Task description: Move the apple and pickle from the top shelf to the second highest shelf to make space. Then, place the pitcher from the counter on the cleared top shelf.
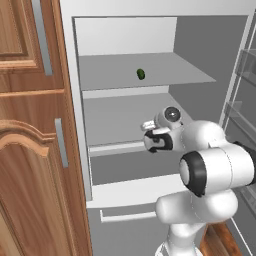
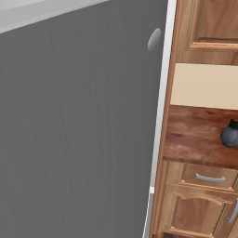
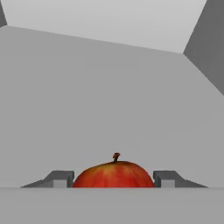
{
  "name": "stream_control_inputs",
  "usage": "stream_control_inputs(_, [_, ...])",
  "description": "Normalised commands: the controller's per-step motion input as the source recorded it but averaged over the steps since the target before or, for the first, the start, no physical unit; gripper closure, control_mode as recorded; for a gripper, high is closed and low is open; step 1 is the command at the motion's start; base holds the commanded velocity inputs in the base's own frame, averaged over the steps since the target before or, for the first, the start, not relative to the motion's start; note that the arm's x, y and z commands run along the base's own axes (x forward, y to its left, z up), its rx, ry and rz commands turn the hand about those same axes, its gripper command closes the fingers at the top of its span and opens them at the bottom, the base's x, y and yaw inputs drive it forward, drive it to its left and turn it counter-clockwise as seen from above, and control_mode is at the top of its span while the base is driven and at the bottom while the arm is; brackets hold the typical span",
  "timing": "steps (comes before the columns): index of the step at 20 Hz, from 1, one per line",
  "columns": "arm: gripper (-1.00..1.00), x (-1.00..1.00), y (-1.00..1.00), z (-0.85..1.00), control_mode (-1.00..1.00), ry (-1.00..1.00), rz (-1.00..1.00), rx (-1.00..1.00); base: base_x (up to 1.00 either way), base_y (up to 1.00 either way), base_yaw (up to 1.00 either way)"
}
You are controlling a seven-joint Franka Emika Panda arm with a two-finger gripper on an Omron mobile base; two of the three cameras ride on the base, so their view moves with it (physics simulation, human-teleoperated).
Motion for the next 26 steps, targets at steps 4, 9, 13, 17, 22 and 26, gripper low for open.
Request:
stream_control_inputs(4, [1.00, 0.58, -0.03, -0.06, -1.00, 0.00, 0.00, 0.01, 0.00, 0.00, 0.00])
stream_control_inputs(9, [1.00, 0.60, 0.00, -0.05, -1.00, 0.00, 0.00, 0.00, 0.00, 0.00, 0.00])
stream_control_inputs(13, [-1.00, 0.53, 0.00, -0.06, -1.00, 0.00, 0.00, 0.00, 0.00, 0.00, 0.00])
stream_control_inputs(17, [-1.00, 0.37, 0.00, -0.02, -1.00, 0.00, 0.00, 0.00, 0.00, 0.00, 0.00])
stream_control_inputs(22, [-1.00, 0.17, 0.00, 0.00, -1.00, 0.00, 0.00, 0.00, 0.00, 0.00, 0.00])
stream_control_inputs(26, [-1.00, 0.00, 0.00, 0.02, -1.00, 0.00, 0.00, 0.00, 0.00, 0.00, 0.00])
